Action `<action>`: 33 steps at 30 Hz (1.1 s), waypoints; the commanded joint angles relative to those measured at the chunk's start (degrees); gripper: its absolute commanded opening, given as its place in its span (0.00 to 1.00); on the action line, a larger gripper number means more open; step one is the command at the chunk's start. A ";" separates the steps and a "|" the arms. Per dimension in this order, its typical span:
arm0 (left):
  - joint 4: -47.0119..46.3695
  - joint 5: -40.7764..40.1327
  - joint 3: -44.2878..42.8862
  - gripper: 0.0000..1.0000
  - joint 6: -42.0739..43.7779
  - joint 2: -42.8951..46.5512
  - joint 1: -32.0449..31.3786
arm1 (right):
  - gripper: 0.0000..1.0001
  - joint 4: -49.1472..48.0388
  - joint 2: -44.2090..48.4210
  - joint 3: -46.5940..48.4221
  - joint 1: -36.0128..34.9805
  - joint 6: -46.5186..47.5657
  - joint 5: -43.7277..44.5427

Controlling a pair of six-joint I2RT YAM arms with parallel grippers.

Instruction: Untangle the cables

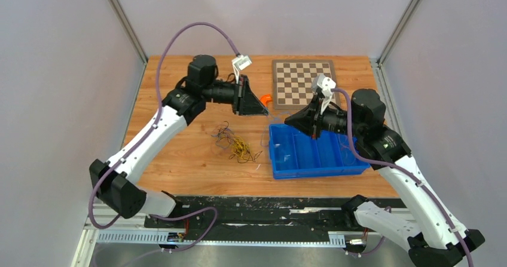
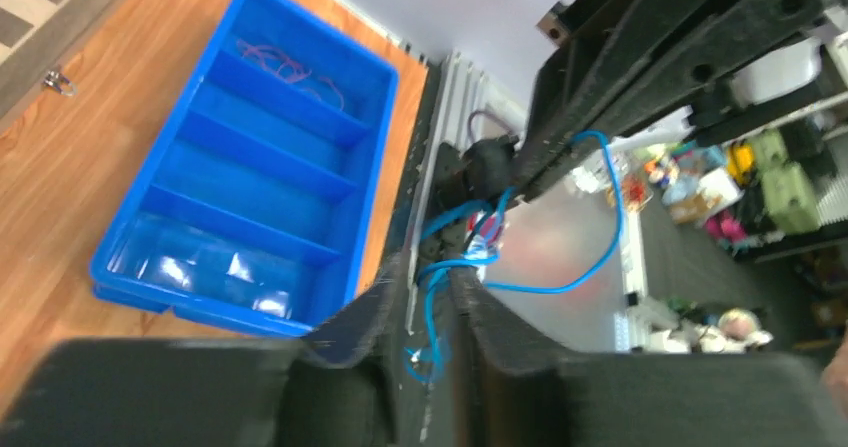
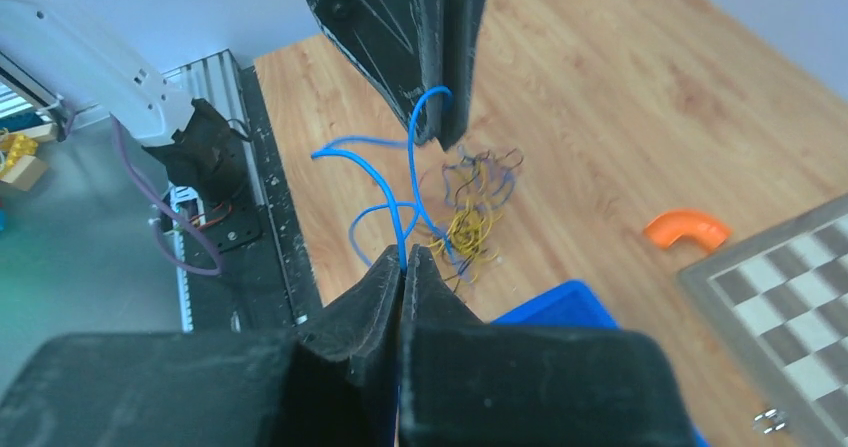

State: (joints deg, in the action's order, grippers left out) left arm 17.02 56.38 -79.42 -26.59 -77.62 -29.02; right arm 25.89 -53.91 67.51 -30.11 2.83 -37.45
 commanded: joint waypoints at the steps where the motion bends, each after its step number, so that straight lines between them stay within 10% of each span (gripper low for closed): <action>1: 5.37 -4.09 -0.30 0.37 7.84 -6.09 -5.23 | 0.00 -0.79 2.65 -4.31 0.72 -6.78 -0.60; 14: 8.20 -4.85 1.45 0.97 12.59 -3.53 2.70 | 0.00 6.05 12.42 -13.62 0.92 -8.39 9.59; 33: 7.93 -2.66 10.79 1.00 13.80 1.53 7.57 | 0.00 4.61 12.62 -18.71 0.92 -11.23 18.23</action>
State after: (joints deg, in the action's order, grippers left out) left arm 27.92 52.05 -68.64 -13.37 -79.09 -21.63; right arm 32.42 -41.74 50.26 -29.41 -6.44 -22.44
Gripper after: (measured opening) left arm 1.000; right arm 0.004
